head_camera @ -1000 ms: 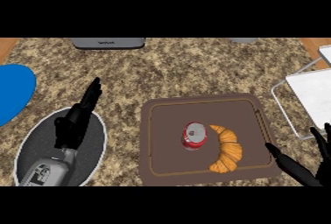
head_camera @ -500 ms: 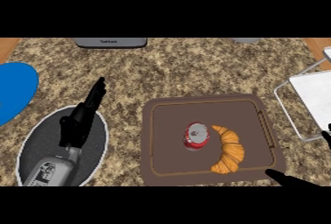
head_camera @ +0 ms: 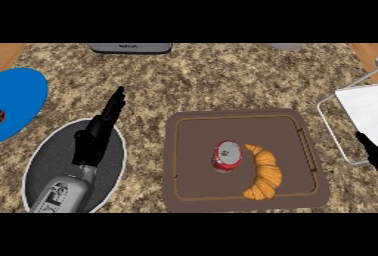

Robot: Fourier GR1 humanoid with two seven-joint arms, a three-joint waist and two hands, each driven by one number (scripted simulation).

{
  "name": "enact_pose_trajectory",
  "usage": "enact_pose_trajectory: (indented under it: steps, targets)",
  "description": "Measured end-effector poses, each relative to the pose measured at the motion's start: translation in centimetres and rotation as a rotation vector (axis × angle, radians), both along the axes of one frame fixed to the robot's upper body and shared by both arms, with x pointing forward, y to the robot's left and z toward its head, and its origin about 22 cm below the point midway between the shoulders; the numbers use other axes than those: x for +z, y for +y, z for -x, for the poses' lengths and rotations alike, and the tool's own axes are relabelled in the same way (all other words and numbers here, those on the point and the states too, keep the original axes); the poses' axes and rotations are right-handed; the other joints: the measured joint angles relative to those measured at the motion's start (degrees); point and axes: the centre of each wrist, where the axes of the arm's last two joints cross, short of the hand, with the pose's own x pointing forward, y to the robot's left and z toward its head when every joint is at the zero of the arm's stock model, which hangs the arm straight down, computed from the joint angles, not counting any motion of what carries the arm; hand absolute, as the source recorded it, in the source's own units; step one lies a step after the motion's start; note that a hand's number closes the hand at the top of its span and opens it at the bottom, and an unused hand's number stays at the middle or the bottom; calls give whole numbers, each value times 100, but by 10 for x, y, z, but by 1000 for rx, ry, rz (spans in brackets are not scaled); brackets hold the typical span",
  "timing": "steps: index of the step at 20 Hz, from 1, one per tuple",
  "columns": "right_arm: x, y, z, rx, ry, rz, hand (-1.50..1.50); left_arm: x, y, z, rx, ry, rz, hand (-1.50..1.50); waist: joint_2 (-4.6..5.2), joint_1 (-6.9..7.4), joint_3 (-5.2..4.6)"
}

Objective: Pick the croissant from the tray and place it in the tiered shelf

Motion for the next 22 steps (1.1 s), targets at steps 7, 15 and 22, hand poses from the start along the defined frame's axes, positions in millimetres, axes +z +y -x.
enact_pose_trajectory:
  steps: [7, 15, 22]
  targets:
    - [25, 33, -8, 74, 47, 78, -150, -3, -1, -1, -10, 4, 4, 0, -4, 0, 11]
    - [21, 66, -14, 112, 7, 111, -150, -6, 1, 1, 5, 2, -4, 0, -21, -45, 14]
    - [10, 83, -25, 101, 3, 123, -150, -7, 0, 1, 12, 4, -3, 0, -23, -67, 16]
